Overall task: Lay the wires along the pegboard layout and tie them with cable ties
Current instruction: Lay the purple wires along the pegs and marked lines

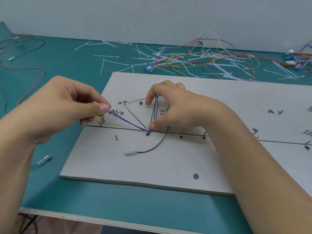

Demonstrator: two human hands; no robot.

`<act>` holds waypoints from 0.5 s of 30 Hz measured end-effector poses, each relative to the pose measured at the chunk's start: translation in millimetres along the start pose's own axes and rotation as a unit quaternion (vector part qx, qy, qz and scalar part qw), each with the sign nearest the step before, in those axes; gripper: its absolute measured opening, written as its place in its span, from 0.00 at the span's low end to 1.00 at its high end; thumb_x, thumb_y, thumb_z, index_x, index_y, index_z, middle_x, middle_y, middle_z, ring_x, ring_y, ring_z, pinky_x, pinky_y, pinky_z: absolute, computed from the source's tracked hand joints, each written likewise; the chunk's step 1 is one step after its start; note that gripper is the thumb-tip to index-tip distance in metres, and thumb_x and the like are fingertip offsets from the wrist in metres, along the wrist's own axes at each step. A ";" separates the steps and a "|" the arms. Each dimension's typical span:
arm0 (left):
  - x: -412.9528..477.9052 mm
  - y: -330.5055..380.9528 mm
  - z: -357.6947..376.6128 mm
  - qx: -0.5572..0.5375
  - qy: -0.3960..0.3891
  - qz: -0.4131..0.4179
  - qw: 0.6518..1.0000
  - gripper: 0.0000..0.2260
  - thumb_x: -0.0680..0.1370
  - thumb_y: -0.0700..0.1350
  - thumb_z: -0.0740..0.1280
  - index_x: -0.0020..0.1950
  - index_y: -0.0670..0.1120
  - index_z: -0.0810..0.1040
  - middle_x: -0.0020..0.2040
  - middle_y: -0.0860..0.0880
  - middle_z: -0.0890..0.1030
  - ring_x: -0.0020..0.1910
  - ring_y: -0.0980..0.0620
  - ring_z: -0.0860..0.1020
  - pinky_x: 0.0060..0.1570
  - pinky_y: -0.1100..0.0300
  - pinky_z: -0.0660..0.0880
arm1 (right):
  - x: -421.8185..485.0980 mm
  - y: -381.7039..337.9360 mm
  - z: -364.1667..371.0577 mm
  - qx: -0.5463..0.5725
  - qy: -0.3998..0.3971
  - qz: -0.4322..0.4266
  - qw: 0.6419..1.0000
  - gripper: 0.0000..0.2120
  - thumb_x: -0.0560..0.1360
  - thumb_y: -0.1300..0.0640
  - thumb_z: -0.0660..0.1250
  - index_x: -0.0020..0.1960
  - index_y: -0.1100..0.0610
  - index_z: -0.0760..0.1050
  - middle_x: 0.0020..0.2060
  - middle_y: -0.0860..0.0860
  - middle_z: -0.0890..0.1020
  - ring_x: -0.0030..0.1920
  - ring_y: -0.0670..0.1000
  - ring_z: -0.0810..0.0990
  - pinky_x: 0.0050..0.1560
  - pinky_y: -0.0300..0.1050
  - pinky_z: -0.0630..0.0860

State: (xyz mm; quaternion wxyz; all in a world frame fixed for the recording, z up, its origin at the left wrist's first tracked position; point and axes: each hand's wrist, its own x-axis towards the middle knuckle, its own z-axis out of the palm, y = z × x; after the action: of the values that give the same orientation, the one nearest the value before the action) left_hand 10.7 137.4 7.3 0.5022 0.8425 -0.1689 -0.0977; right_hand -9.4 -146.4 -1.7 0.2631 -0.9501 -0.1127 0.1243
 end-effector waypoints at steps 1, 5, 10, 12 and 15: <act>8.4 -1.6 -2.4 0.008 -0.016 0.005 1.000 0.27 0.59 0.68 0.81 0.46 0.48 0.89 0.30 0.43 0.82 0.26 0.53 0.75 0.30 0.67 0.74 | 0.3 0.2 0.5 0.002 0.001 0.002 1.000 0.25 0.65 0.39 0.78 0.57 0.36 0.71 0.64 0.40 0.68 0.65 0.53 0.65 0.64 0.57 0.71; 35.0 -5.0 -7.6 0.024 -0.083 0.008 0.996 0.29 0.58 0.68 0.82 0.47 0.48 0.89 0.37 0.41 0.86 0.32 0.49 0.80 0.36 0.64 0.79 | 0.6 0.9 0.7 0.008 0.001 0.006 1.000 0.25 0.65 0.39 0.79 0.57 0.36 0.71 0.64 0.39 0.68 0.65 0.53 0.65 0.63 0.56 0.71; 48.3 -11.8 -8.1 0.032 -0.109 0.002 0.993 0.30 0.55 0.68 0.83 0.45 0.47 0.88 0.38 0.40 0.86 0.34 0.48 0.82 0.38 0.63 0.80 | 0.9 3.1 1.2 0.015 0.004 0.000 1.000 0.25 0.65 0.40 0.79 0.57 0.37 0.71 0.63 0.39 0.69 0.64 0.52 0.65 0.59 0.52 0.70; 49.1 -15.1 -6.3 0.029 -0.106 0.005 0.994 0.30 0.54 0.69 0.83 0.45 0.48 0.89 0.39 0.40 0.87 0.36 0.49 0.83 0.40 0.63 0.81 | 0.6 3.4 1.0 0.018 0.004 0.000 1.000 0.25 0.65 0.40 0.79 0.57 0.37 0.71 0.63 0.39 0.69 0.65 0.51 0.65 0.58 0.52 0.70; 51.2 -20.8 -5.6 0.036 -0.094 0.011 0.995 0.24 0.56 0.62 0.83 0.44 0.49 0.89 0.41 0.41 0.87 0.38 0.42 0.85 0.43 0.62 0.82 | 0.9 4.1 0.7 0.019 0.002 0.005 1.000 0.25 0.65 0.39 0.79 0.57 0.37 0.71 0.63 0.39 0.69 0.65 0.51 0.65 0.61 0.54 0.71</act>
State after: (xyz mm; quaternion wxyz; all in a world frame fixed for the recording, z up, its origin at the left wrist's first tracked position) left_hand 63.8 131.5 -8.1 0.4546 0.8450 -0.2283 -0.1646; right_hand -8.1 -149.2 -4.6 0.2810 -0.9457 -0.1052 0.1253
